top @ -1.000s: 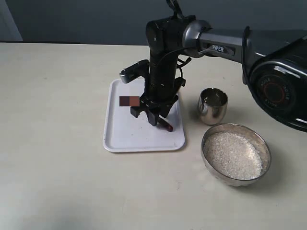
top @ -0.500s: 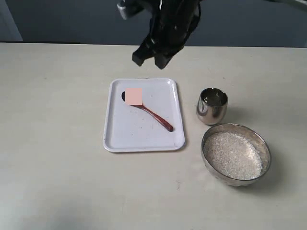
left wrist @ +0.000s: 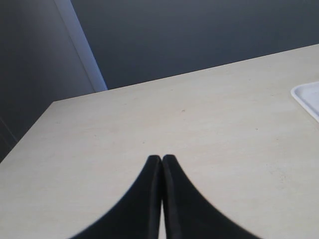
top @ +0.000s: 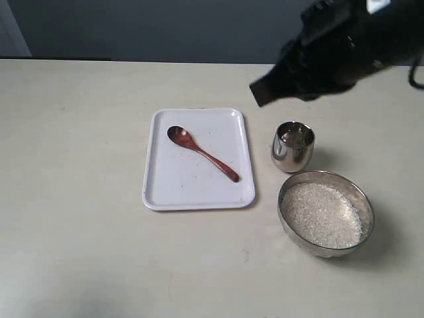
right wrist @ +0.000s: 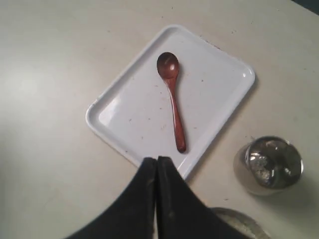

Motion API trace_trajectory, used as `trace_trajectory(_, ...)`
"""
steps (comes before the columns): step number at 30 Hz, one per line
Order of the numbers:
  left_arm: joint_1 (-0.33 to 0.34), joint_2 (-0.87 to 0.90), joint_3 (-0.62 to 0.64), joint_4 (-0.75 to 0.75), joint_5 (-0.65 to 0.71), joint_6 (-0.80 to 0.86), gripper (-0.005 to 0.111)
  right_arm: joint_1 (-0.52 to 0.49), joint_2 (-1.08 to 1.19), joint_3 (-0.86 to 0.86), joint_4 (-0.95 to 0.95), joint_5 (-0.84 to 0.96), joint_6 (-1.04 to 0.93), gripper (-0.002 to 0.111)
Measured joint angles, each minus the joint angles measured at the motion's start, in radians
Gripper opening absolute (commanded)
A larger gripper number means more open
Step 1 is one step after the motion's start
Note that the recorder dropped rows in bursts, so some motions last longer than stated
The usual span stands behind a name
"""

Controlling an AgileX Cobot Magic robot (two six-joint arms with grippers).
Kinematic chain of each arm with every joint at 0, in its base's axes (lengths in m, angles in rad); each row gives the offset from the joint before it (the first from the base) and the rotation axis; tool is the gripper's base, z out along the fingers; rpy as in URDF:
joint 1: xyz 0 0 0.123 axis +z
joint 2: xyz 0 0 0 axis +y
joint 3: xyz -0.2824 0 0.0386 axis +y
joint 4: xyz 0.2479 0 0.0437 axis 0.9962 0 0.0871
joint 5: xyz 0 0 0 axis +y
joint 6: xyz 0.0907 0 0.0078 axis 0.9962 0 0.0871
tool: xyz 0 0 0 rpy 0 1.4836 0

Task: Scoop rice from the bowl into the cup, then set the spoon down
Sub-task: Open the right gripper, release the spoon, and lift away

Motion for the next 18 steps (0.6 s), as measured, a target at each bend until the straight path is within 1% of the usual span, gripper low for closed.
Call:
trace_trajectory(3, 0.000, 0.000, 0.000, 0.000, 0.000, 0.000, 0.001, 0.000, -0.127, 0.171, 0.031, -0.105, 0.007, 0.000)
trace_trajectory(8, 0.000, 0.000, 0.000, 0.000, 0.000, 0.000, 0.001, 0.000, -0.278, 0.358, 0.039, -0.167, 0.009, 0.000)
trace_trajectory(12, 0.000, 0.000, 0.000, 0.000, 0.000, 0.000, 0.001, 0.000, -0.328, 0.405, 0.045, -0.128, 0.011, 0.000)
trace_trajectory(18, 0.000, 0.000, 0.000, 0.000, 0.000, 0.000, 0.001, 0.000, -0.337, 0.406, 0.049, -0.096, 0.011, 0.000)
